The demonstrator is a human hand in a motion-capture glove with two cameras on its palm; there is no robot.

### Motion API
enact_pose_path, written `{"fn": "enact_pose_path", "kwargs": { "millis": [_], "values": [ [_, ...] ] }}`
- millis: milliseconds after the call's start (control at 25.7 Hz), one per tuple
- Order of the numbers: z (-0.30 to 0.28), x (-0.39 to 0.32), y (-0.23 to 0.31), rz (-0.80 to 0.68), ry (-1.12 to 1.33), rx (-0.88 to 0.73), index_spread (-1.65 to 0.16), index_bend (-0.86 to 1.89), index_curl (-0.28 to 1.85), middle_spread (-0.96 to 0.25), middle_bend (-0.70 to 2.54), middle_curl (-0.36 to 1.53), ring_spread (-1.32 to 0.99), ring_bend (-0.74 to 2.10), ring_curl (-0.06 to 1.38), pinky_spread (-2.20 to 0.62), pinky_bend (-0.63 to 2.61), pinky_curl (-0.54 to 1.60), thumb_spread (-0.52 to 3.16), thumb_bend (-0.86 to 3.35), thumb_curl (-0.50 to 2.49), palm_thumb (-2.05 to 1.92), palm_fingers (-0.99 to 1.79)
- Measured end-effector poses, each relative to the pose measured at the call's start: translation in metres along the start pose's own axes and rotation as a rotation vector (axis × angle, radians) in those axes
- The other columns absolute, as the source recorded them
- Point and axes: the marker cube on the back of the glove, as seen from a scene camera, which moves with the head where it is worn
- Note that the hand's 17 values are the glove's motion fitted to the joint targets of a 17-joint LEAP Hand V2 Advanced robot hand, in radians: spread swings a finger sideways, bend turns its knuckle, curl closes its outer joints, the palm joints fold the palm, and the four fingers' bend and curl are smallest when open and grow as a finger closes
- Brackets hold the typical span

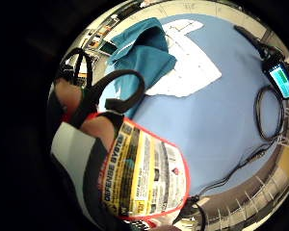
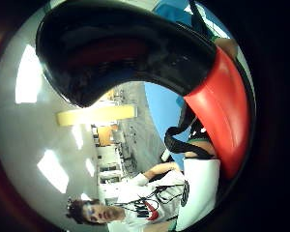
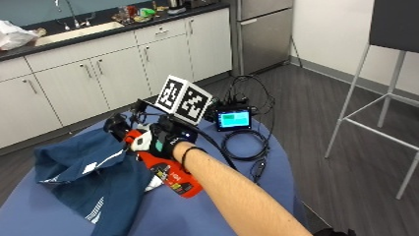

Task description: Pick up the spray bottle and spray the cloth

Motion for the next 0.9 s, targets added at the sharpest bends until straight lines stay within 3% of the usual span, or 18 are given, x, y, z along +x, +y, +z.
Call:
{"fn": "enact_pose_path", "kwargs": {
  "millis": [195, 390, 896],
  "values": [
    [-0.004, -0.035, 0.008, -0.143, -0.132, 0.099, -0.28, 0.06, 0.16, -0.09, 0.52, 0.48, -0.10, 0.60, 0.43, 0.13, 0.48, 0.35, 0.85, -0.02, 0.62, 0.94, 1.11],
    [0.041, -0.069, 0.024, -0.340, -0.219, 0.193, -0.28, 0.06, 0.16, -0.09, 0.51, 0.48, -0.10, 0.60, 0.42, 0.12, 0.49, 0.35, 0.86, -0.02, 0.62, 0.93, 1.11],
    [0.194, -0.081, 0.037, -0.514, -0.356, 0.075, -0.27, 0.07, 0.17, -0.09, 0.51, 0.47, -0.11, 0.60, 0.42, 0.10, 0.49, 0.34, 0.88, -0.02, 0.62, 0.92, 1.11]
  ]
}}
